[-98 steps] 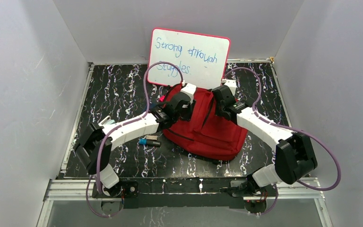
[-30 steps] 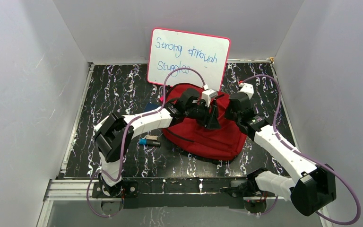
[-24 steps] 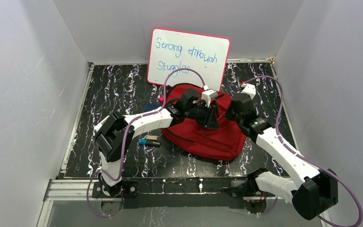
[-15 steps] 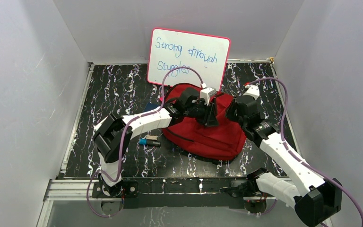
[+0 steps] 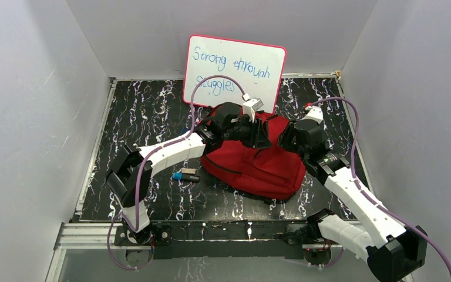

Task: Pack the student bag
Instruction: Unzip the student bag at the center of the board.

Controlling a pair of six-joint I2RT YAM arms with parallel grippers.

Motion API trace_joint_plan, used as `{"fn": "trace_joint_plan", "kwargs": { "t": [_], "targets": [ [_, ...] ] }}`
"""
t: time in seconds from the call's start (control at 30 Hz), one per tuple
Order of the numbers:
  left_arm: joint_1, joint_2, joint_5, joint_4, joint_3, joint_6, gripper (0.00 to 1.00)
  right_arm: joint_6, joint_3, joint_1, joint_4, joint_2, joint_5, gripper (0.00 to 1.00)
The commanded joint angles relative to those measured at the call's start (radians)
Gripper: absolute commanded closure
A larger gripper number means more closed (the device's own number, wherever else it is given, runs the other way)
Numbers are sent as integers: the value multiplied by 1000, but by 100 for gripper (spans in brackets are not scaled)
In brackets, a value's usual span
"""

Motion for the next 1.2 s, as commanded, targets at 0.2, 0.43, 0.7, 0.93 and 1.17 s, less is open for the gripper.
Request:
{"fn": "trace_joint_plan", "kwargs": {
  "t": [0.2,0.43,0.7,0.93,1.17],
  "targets": [
    [5,-55,24,65,-31,-18,73,21,27,-6,1,8,-32,48],
    [5,-57,45,74,-46,-9,74,71,113,-5,-49,47,-140,41],
    [5,-69,107,102,-47,11,72,87,156,-5,-98,67,-155,38],
    [5,-100,-7,37,-71,67,69,67,263,-5,-197,150,-201,35],
    [19,-157,-74,4,-114,103,58,75,349,-5,-282,242,-220,34]
  ]
}}
